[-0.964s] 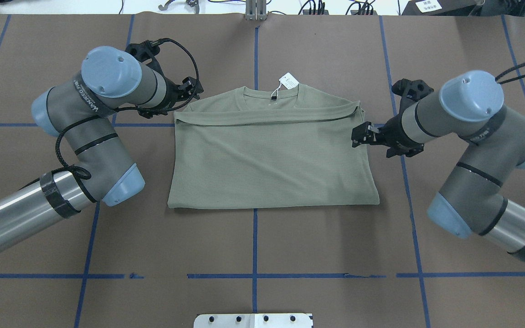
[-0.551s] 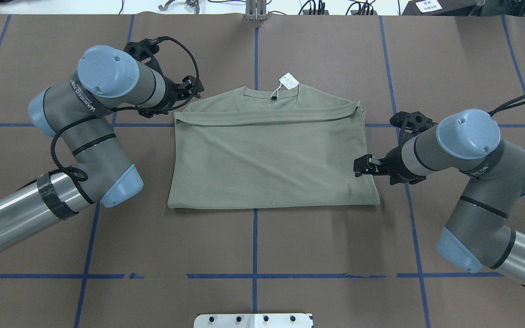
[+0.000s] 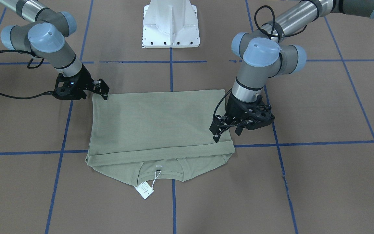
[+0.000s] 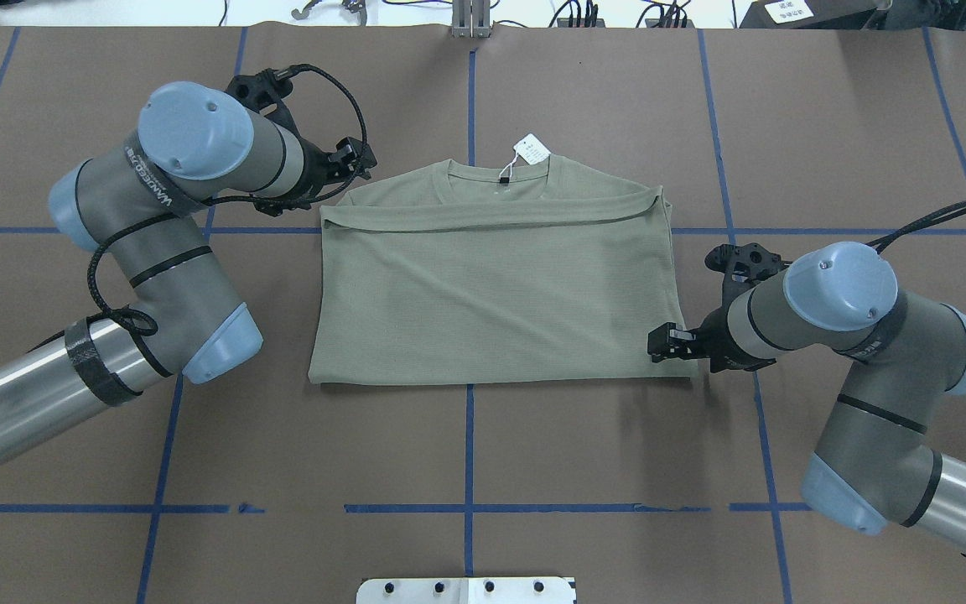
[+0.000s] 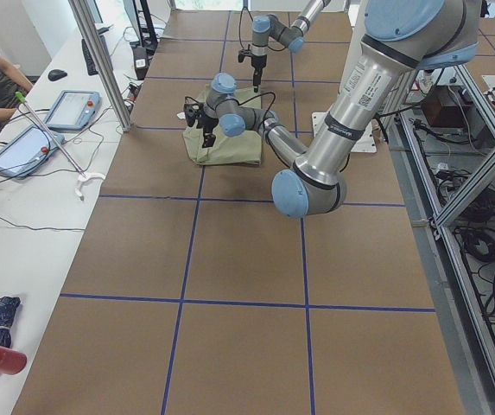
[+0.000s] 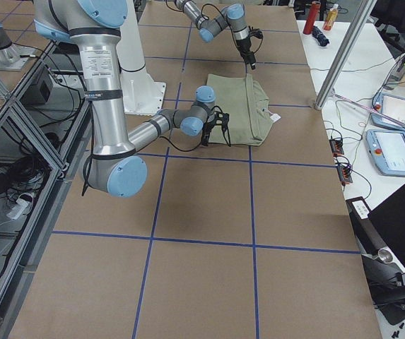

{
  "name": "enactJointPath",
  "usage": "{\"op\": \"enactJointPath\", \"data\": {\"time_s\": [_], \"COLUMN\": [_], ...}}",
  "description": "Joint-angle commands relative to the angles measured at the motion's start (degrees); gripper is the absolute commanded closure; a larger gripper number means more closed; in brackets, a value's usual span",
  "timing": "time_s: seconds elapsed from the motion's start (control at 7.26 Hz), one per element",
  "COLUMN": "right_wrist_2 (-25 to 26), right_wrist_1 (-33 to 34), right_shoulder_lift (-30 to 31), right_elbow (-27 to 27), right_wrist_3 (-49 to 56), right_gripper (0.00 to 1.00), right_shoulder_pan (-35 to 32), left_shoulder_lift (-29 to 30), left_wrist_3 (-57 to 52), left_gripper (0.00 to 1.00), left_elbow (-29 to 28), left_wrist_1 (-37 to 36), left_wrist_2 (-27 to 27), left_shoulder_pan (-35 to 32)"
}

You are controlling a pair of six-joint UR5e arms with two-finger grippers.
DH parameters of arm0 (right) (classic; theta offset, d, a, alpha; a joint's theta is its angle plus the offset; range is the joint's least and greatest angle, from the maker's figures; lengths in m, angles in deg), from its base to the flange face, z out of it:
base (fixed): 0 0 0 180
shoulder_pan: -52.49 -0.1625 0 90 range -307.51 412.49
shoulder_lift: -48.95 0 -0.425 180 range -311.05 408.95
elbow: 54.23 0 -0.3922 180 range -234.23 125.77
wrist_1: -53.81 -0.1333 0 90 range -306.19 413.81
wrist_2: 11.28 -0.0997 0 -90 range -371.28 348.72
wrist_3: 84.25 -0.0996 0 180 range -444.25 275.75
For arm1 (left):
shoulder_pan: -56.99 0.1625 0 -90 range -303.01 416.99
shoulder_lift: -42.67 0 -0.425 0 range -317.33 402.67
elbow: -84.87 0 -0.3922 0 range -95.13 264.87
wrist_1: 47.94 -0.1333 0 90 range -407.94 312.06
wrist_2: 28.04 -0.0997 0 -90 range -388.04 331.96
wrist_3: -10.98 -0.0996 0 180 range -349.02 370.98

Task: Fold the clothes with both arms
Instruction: 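Move the right gripper to the folded shirt's side edge and grasp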

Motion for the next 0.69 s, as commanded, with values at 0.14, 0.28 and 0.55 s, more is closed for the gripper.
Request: {"op": "enactJointPath", "data": {"time_s": [0.14,0.28,0.55], "right_wrist_2": [0.0,0.0,-0.1], "right_wrist_1": [0.1,0.1,-0.1], "right_shoulder_lift": [-0.3,-0.3,-0.3], "right_elbow": [-0.7,-0.8,-0.8], "right_wrist_3": [0.5,0.8,0.9], "right_gripper": [0.36,0.53,1.0], "right_shoulder_pan": [0.3,0.3,0.2], "left_shoulder_lift": [0.0,-0.2,-0.5], "left_wrist_3": [0.0,0.0,-0.1], "left_gripper": [0.0,0.0,0.0], "left_elbow": [0.0,0.0,0.0], "left_wrist_1": [0.0,0.0,0.0], "left_wrist_2": [0.0,0.0,-0.1], "left_shoulder_pan": [0.0,0.1,0.1]}}
